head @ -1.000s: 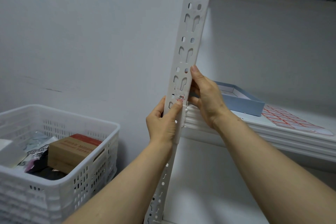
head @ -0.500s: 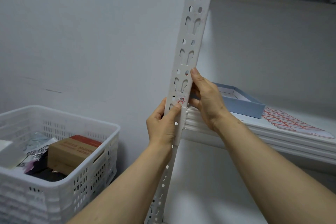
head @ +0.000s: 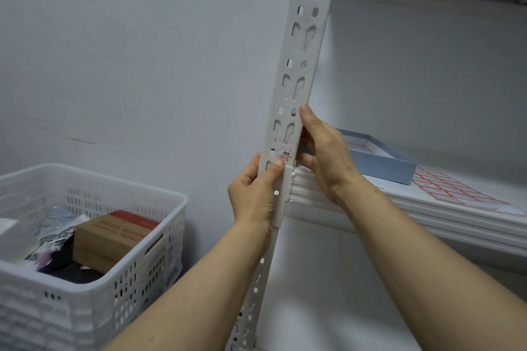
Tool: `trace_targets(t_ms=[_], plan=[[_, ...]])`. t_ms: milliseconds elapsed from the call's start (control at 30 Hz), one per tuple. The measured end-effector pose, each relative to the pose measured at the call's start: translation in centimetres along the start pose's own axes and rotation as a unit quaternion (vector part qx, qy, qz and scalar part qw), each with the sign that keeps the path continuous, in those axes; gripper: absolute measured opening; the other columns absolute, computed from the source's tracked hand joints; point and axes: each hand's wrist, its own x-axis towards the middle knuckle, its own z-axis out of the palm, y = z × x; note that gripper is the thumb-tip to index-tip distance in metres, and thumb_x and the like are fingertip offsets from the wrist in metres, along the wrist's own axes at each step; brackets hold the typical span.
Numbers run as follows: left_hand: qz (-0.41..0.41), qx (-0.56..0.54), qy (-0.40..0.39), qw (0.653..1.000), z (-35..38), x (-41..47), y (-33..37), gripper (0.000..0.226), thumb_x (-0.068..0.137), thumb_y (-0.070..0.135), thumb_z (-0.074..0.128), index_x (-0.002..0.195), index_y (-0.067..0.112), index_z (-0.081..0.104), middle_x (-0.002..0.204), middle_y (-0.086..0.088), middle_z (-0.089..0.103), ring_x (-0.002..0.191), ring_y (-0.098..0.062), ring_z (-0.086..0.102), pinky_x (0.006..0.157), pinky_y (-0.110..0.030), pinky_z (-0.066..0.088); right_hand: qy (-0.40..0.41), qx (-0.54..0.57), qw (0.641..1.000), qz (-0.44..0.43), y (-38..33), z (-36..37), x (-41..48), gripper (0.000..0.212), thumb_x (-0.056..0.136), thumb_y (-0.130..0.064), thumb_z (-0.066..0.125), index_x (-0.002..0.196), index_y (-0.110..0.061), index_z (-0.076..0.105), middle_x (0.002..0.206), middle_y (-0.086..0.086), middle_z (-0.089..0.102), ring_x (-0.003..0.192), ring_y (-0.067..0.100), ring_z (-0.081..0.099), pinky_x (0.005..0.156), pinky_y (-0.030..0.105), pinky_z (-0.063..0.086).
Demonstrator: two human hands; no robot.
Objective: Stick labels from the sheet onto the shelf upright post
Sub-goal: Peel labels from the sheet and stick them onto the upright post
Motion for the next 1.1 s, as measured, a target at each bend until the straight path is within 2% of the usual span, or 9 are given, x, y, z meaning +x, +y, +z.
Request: trace_targets(t_ms=[200,367,467,567,700,800,867,967,1100], plan=[[-0.002,-0.006,0.0,1.0,0.06,-0.1,0.11,0.016,0.083,0.008,0.068,0.091,0.02,0.074,0.079,0.004,0.075,0.065,-0.003,0.068,0.056,-0.014,0.051,-0.005,0.006,1.0,-0.014,0.02,0.13,-0.21,0.042,0.087,-0.052,0.051,0.092,-0.014,0.069,0.111,0.03,0.059,0.085,0.03,0.057,0.091,0.068,0.039],[-0.006,-0.006,0.0,1.0,-0.06,-0.01,0.18,0.016,0.082,0.009,0.068,0.093,0.02,0.074,0.082,0.002,0.075,0.067,-0.004,0.068,0.057,-0.014,0.052,0.002,0.01,1.0,-0.017,0.14,0.08,-0.09,0.035,0.091,-0.047,0.05,0.088,-0.017,0.069,0.11,0.029,0.061,0.085,0.031,0.058,0.092,0.067,0.039],[-0.013,-0.007,0.0,1.0,-0.02,0.02,0.14,0.017,0.082,0.011,0.069,0.096,0.019,0.074,0.085,0.001,0.076,0.07,-0.006,0.069,0.058,-0.017,0.053,0.004,0.0,1.0,-0.02,0.22,0.02,0.02,0.035,0.092,-0.046,0.049,0.088,-0.018,0.068,0.11,0.028,0.062,0.089,0.04,0.061,0.092,0.066,0.04],[-0.017,-0.011,0.008,1.0,0.07,-0.01,0.15,0.019,0.081,0.01,0.069,0.098,0.018,0.074,0.085,0.001,0.076,0.069,-0.006,0.069,0.057,-0.016,0.052,-0.001,-0.001,1.0,-0.022,0.41,-0.08,0.15,0.034,0.093,-0.046,0.048,0.087,-0.019,0.069,0.109,0.025,0.064,0.087,0.03,0.06,0.092,0.065,0.041],[-0.018,-0.011,0.014,1.0,0.16,-0.05,0.29,0.019,0.081,0.01,0.07,0.097,0.017,0.074,0.084,0.002,0.076,0.067,-0.004,0.069,0.056,-0.015,0.052,0.0,0.002,1.0,-0.022,0.45,-0.01,0.17,0.033,0.092,-0.045,0.049,0.086,-0.02,0.069,0.109,0.025,0.063,0.087,0.03,0.06,0.092,0.066,0.04],[-0.02,-0.008,0.016,1.0,0.25,-0.12,0.34,0.02,0.08,0.011,0.07,0.099,0.016,0.074,0.085,0.001,0.076,0.066,-0.003,0.069,0.054,-0.014,0.051,0.013,-0.002,1.0,-0.025,0.47,-0.01,0.2,0.038,0.092,-0.047,0.049,0.087,-0.014,0.068,0.111,0.028,0.06,0.098,0.046,0.06,0.092,0.066,0.04],[-0.02,-0.005,0.017,1.0,0.27,-0.14,0.36,0.017,0.081,0.01,0.07,0.096,0.016,0.074,0.081,0.002,0.076,0.064,-0.002,0.068,0.053,-0.014,0.051,0.015,-0.002,1.0,-0.028,0.55,-0.03,0.22,0.043,0.091,-0.049,0.05,0.087,-0.011,0.067,0.111,0.029,0.06,0.107,0.049,0.053,0.091,0.066,0.041],[-0.018,-0.002,0.019,1.0,0.28,-0.11,0.37,0.014,0.081,0.011,0.07,0.091,0.019,0.074,0.076,0.005,0.075,0.062,0.0,0.067,0.052,-0.012,0.05,0.009,-0.006,1.0,-0.027,0.53,0.01,0.12,0.056,0.084,-0.056,0.051,0.097,-0.002,0.063,0.112,0.03,0.058,0.108,0.049,0.051,0.091,0.066,0.041],[-0.018,0.001,0.024,1.0,0.32,-0.1,0.31,0.014,0.08,0.011,0.071,0.09,0.019,0.074,0.078,0.005,0.075,0.062,0.0,0.067,0.052,-0.012,0.049,0.005,-0.008,1.0,-0.029,0.56,-0.19,0.25,0.042,0.091,-0.05,0.049,0.093,-0.012,0.068,0.111,0.025,0.062,0.107,0.044,0.055,0.093,0.061,0.044]])
